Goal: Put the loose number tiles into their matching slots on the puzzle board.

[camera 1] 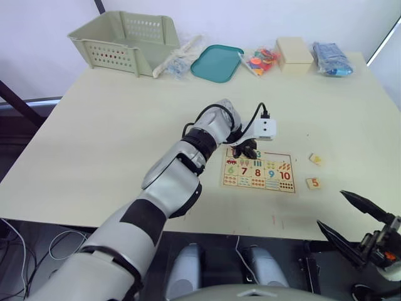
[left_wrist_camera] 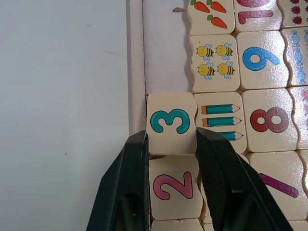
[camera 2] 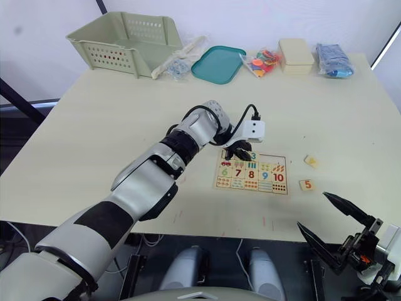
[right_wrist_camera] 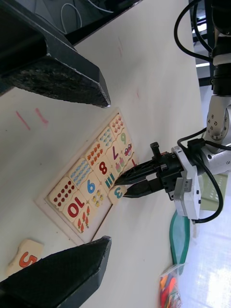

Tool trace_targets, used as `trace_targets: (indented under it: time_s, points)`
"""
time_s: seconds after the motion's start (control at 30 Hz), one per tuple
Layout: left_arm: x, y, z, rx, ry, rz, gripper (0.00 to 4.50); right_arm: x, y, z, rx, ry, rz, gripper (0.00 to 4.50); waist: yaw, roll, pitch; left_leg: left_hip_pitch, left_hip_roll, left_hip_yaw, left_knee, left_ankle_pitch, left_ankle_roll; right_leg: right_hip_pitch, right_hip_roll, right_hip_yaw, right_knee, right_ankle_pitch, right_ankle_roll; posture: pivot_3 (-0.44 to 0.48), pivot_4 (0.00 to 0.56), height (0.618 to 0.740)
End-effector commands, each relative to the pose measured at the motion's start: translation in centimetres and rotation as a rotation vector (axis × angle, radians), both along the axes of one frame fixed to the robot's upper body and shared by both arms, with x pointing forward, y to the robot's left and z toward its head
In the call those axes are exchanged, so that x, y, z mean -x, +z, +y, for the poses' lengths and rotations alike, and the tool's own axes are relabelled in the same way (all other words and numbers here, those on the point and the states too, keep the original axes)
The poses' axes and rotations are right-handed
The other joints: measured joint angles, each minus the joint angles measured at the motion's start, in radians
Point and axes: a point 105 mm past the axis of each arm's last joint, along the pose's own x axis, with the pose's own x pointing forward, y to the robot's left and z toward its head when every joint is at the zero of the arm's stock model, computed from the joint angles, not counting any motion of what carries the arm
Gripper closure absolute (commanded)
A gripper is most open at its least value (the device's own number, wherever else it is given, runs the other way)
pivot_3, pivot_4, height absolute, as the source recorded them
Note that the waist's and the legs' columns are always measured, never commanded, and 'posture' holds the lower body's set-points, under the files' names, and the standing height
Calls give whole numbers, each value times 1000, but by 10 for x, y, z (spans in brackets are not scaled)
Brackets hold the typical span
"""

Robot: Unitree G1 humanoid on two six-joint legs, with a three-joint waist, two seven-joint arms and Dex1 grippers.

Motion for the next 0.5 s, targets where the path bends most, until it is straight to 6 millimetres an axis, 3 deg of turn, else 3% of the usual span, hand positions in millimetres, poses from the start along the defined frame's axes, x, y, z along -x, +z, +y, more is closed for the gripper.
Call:
trace_targets:
  time_s: [0.03,0.23,0.5]
  points:
    - [-1,15,-8,26,-18,-29,3548,2,8,4,11,7,-39,0,0,0,0,0,0,0,0,0,0,0,0,0,0,0,0,0,150,740]
    - [1,25,-7,57,-24,-1,3548,2,7,3,11,6,-38,0,0,0,0,0,0,0,0,0,0,0,0,0,0,0,0,0,150,740]
    - [1,16,-7,44,-17,3,3548,1,8,3,10,8,-40,0,0,0,0,0,0,0,0,0,0,0,0,0,0,0,0,0,150,740]
